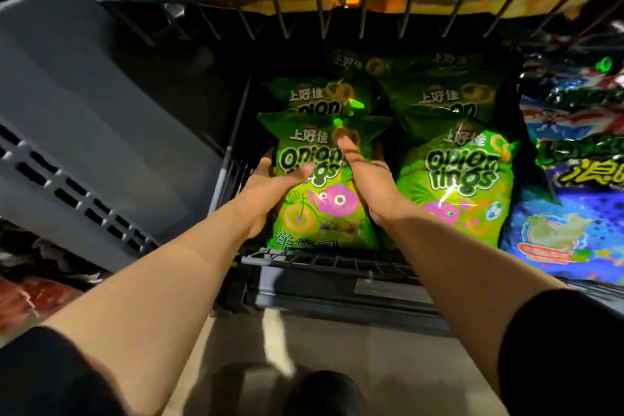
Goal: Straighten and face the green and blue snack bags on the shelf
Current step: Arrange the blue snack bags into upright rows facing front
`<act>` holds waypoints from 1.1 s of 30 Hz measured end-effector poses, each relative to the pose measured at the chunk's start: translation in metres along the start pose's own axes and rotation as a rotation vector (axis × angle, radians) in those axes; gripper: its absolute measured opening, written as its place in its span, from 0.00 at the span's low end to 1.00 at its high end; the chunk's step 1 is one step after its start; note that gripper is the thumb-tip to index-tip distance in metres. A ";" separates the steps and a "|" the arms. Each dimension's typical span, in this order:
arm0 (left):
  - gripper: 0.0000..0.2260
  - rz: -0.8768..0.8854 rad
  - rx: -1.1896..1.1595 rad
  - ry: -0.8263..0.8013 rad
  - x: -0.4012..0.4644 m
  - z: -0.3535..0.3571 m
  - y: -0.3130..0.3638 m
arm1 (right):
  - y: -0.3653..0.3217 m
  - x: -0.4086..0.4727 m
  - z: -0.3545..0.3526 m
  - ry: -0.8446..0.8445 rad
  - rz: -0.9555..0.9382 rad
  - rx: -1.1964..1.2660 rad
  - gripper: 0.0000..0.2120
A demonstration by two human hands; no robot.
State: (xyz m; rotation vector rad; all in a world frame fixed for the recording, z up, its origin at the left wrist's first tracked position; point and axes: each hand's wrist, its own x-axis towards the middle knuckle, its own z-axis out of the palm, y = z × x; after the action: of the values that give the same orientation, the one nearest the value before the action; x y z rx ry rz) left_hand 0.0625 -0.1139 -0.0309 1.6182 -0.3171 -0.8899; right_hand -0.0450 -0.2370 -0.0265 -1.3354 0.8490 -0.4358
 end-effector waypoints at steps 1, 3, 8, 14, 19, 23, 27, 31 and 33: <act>0.47 -0.026 -0.031 0.002 0.003 0.001 -0.001 | 0.002 0.002 0.000 -0.030 -0.017 0.056 0.40; 0.38 -0.073 -0.103 -0.032 0.002 0.007 0.001 | 0.004 0.004 0.002 -0.071 -0.043 0.104 0.38; 0.09 -0.091 -0.166 -0.118 0.004 0.008 0.003 | 0.008 -0.002 0.019 0.093 -0.062 0.058 0.35; 0.22 -0.097 -0.086 0.061 0.009 0.017 0.008 | -0.003 0.002 0.008 0.092 0.016 -0.210 0.29; 0.39 -0.070 -0.074 0.184 0.005 0.021 0.005 | -0.002 -0.003 0.008 0.276 -0.125 -0.142 0.31; 0.24 -0.026 -0.005 0.309 0.002 0.024 0.001 | -0.001 0.001 0.008 0.315 -0.115 -0.240 0.31; 0.37 0.028 0.258 0.471 -0.013 0.034 0.005 | -0.007 -0.022 0.006 0.333 -0.121 -0.321 0.35; 0.36 0.358 0.462 0.613 -0.064 0.059 0.009 | -0.014 -0.065 -0.018 0.375 -0.259 -0.449 0.24; 0.32 0.552 0.588 0.622 -0.080 0.074 0.009 | -0.019 -0.081 -0.043 0.429 -0.360 -0.560 0.20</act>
State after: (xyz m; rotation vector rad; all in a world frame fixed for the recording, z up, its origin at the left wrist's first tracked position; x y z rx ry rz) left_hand -0.0401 -0.1184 0.0070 2.0944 -0.5759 0.1664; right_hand -0.1254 -0.2117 0.0150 -1.9681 1.1377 -0.8271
